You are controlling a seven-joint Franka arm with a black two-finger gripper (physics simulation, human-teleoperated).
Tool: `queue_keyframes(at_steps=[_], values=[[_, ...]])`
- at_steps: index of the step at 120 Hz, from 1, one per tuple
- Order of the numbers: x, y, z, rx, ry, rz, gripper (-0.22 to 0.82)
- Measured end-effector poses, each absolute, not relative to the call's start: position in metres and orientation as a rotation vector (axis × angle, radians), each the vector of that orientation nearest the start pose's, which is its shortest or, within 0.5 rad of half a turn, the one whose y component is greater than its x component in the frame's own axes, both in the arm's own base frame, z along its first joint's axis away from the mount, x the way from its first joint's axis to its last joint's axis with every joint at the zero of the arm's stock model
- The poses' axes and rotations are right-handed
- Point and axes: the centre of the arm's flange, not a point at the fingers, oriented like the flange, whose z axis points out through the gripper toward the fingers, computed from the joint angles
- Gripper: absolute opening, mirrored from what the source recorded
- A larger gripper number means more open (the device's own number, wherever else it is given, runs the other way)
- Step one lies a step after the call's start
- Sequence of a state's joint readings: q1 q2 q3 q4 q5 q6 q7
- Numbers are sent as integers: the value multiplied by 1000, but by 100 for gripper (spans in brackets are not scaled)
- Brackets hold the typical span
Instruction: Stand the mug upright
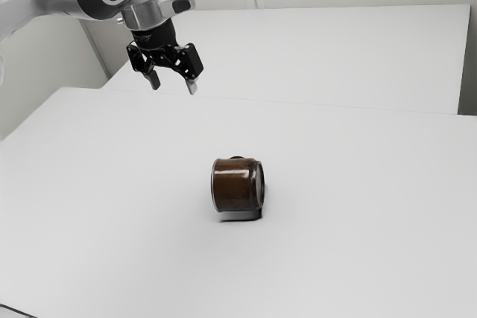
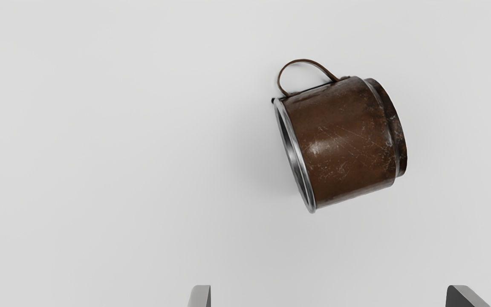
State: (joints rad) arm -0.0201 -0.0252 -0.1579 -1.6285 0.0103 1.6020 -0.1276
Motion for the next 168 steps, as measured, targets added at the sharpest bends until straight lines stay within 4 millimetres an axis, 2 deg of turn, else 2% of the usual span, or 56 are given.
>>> queue_keyframes(at_steps=[24,40,56,77,84,96,111,133,168], values=[[539,-96,609,-3126,73,9,60],[535,-92,596,-3134,59,50,60],[530,-81,570,-3159,23,100,60],[530,-49,521,-3248,-63,151,60],[531,-44,511,-3282,-79,140,60],[532,-47,504,-3334,-67,104,60],[529,-56,481,-3406,-49,104,60],[521,-50,441,-3516,-113,91,60],[509,-40,397,-3700,-236,10,60]])
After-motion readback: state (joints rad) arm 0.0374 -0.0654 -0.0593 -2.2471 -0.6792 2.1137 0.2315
